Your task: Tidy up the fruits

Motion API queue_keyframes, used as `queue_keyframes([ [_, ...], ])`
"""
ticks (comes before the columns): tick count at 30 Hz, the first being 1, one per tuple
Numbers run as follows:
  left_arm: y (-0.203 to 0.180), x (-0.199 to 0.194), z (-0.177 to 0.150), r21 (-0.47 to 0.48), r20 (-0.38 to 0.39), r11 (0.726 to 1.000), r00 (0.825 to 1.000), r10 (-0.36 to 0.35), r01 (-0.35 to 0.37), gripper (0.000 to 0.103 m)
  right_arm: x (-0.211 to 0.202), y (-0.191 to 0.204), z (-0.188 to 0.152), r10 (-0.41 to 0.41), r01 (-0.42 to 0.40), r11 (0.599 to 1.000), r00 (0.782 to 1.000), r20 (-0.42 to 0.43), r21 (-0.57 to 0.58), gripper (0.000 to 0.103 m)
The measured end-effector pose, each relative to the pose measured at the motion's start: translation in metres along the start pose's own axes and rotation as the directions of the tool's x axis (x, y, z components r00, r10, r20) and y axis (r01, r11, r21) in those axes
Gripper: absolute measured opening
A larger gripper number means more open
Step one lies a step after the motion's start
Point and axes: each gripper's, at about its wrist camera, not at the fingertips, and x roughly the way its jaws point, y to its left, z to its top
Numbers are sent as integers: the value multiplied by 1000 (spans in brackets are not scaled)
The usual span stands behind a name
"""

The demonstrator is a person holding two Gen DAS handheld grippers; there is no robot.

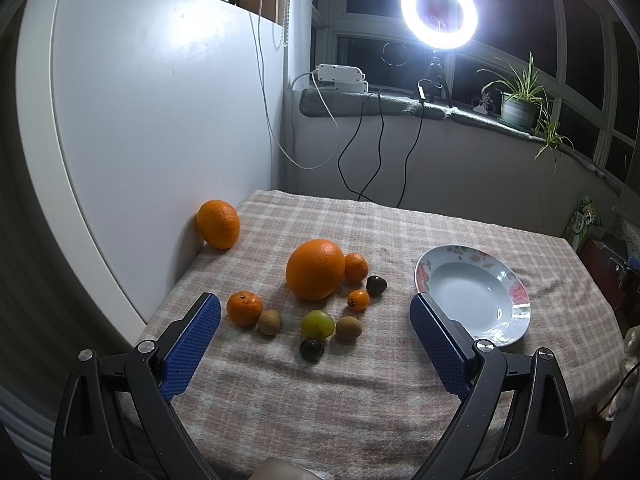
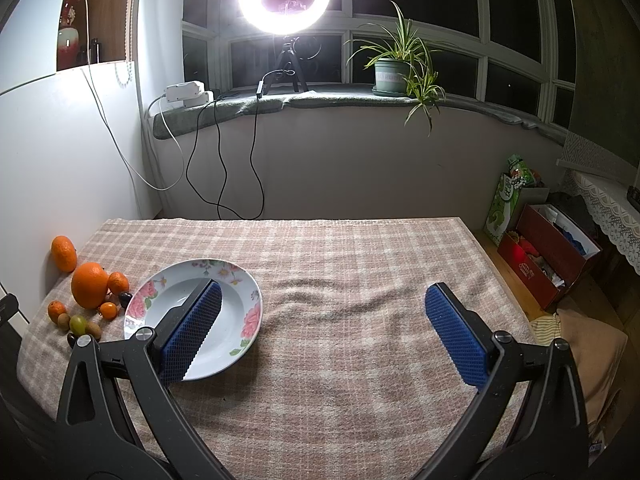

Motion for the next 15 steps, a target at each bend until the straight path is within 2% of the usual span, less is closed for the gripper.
queue_keyframes([
  [15, 0, 0, 0, -2, -1, 1000, 1000, 0, 0, 96, 1, 5, -2, 4, -4, 1000, 1000, -4, -5, 103],
])
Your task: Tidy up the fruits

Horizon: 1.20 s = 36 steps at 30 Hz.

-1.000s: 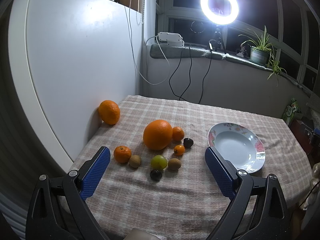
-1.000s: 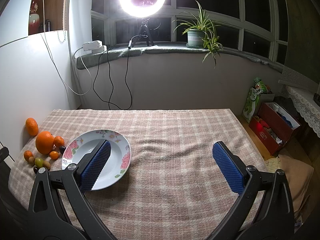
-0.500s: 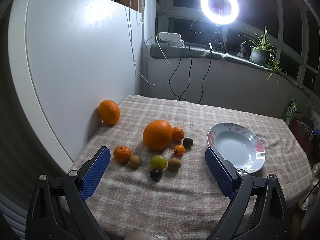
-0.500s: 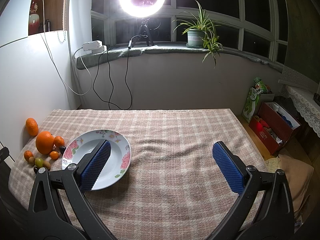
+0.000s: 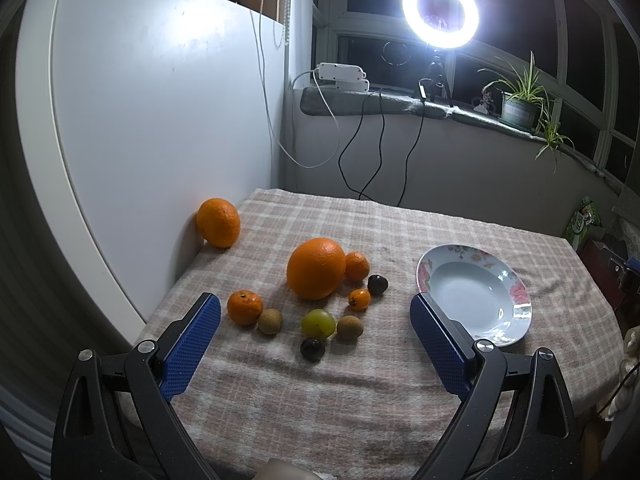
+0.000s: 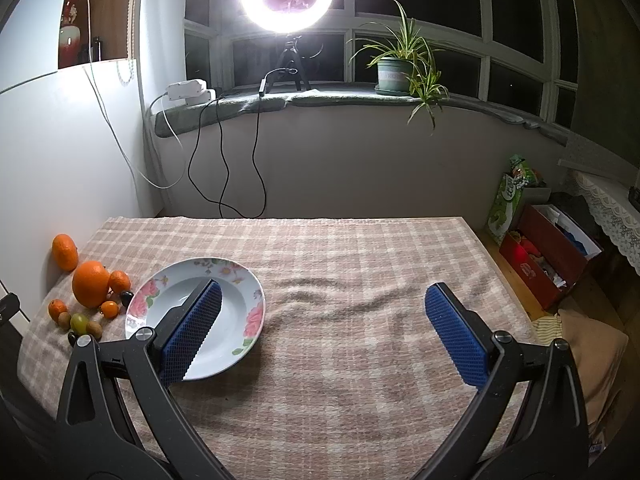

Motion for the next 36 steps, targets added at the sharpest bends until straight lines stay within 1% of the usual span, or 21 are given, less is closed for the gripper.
queue_keyframes([
  [15, 7, 11, -3, -16, -23, 1000, 1000, 3, -3, 96, 14, 8, 0, 24, -25, 999, 999, -29, -23, 103],
  [19, 14, 15, -6, -21, -36, 1000, 999, 12, -13, 96, 20, 12, 0, 59, -60, 998, 998, -37, -34, 103],
  [22, 22, 20, -9, -34, -53, 999, 999, 14, -15, 96, 24, 18, 0, 109, -111, 992, 993, -41, -52, 103],
  [25, 29, 26, -12, -44, -70, 999, 997, 14, -17, 96, 29, 27, 2, 166, -169, 982, 985, -50, -78, 103],
  [28, 37, 32, -15, -61, -91, 998, 996, 4, -10, 96, 34, 40, 5, 233, -239, 965, 970, -71, -104, 103],
  [31, 46, 38, -19, -83, -111, 997, 994, -3, -6, 95, 41, 57, 10, 295, -306, 940, 951, -95, -147, 103],
  [34, 56, 44, -22, -103, -126, 995, 992, -5, -8, 92, 51, 81, 16, 326, -346, 916, 937, -123, -206, 103],
  [36, 62, 49, -23, -114, -136, 993, 991, -6, -9, 89, 58, 96, 20, 357, -384, 893, 922, -149, -236, 103],
])
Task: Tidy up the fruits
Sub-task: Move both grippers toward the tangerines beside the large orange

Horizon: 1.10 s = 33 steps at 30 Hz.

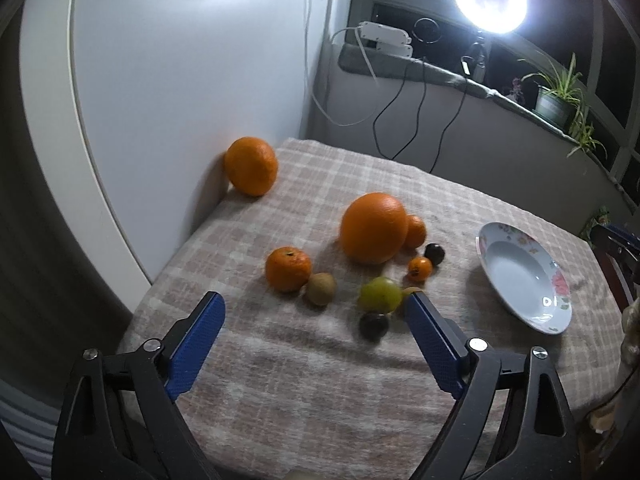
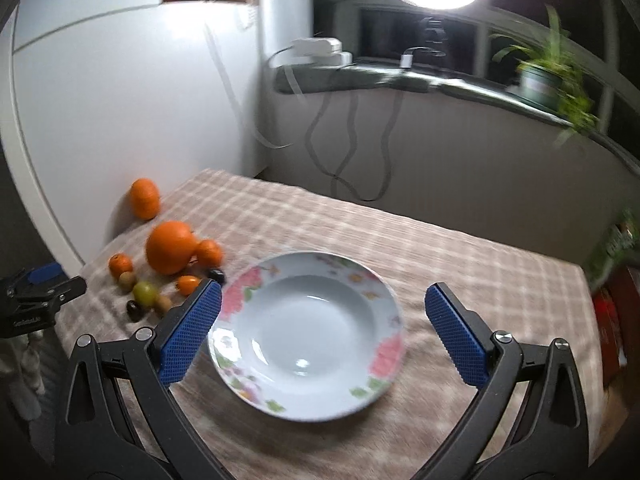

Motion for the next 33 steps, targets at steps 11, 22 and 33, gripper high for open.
queue_keyframes([
  [11, 35, 31, 4, -100, -59, 994, 997, -58, 52, 61, 66, 49, 31, 179, -200, 973, 968, -178, -111, 91],
  [22, 45, 58, 9, -140, -88, 986, 990, -108, 95, 47, 137, 96, 45, 228, -325, 923, 892, -390, -206, 60],
  [33, 47, 75, 14, -132, -102, 984, 986, -132, 118, 44, 174, 127, 44, 182, -357, 882, 861, -474, -309, 49],
])
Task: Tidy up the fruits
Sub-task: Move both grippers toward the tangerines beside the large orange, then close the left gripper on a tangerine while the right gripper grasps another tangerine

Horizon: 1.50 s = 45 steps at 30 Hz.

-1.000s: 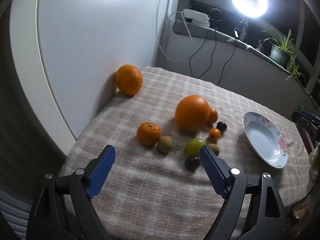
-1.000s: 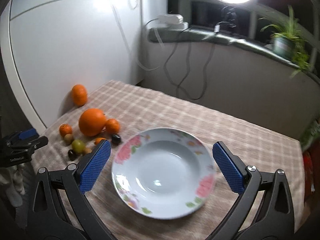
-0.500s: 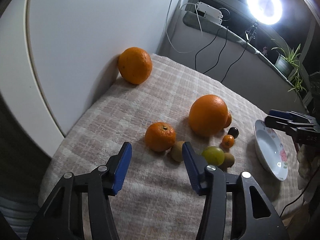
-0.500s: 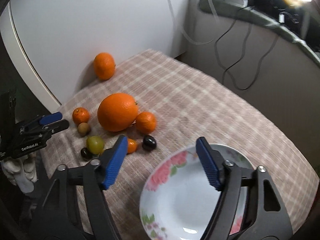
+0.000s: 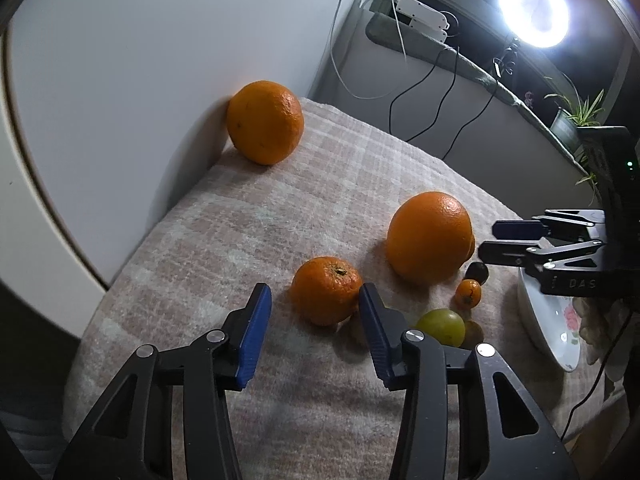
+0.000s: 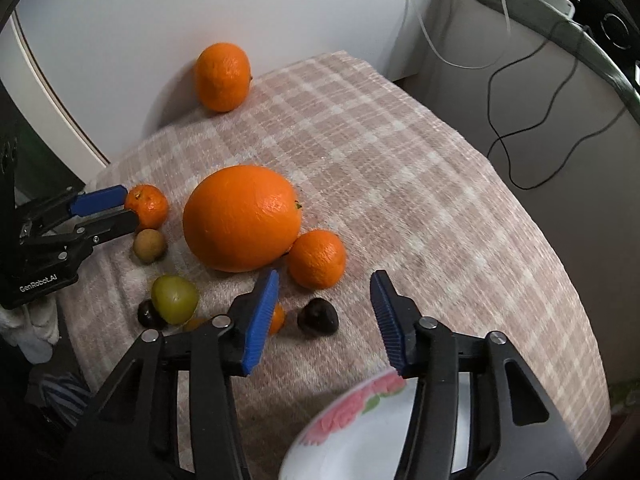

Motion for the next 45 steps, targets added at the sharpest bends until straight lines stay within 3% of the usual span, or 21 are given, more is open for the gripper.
queue_keyframes([
  [17, -2, 11, 8, -20, -35, 999, 998, -50, 49, 43, 25, -11, 15, 52, -52, 999, 996, -65, 10, 49],
  [26, 3, 15, 6, -45, -55, 997, 996, -72, 69, 43, 36, -13, 22, 127, -125, 992, 987, -97, 27, 49],
  [29, 2, 15, 6, -37, -54, 997, 996, -73, 71, 42, 39, -10, 22, 125, -123, 992, 987, -98, 28, 48],
  [31, 2, 15, 5, -32, -53, 997, 996, -75, 73, 40, 42, -9, 21, 131, -128, 991, 985, -109, 28, 40],
  [45, -1, 2, 2, -21, -20, 997, 997, -70, 69, 38, 21, -16, 17, 94, -91, 994, 994, -55, 56, 39],
])
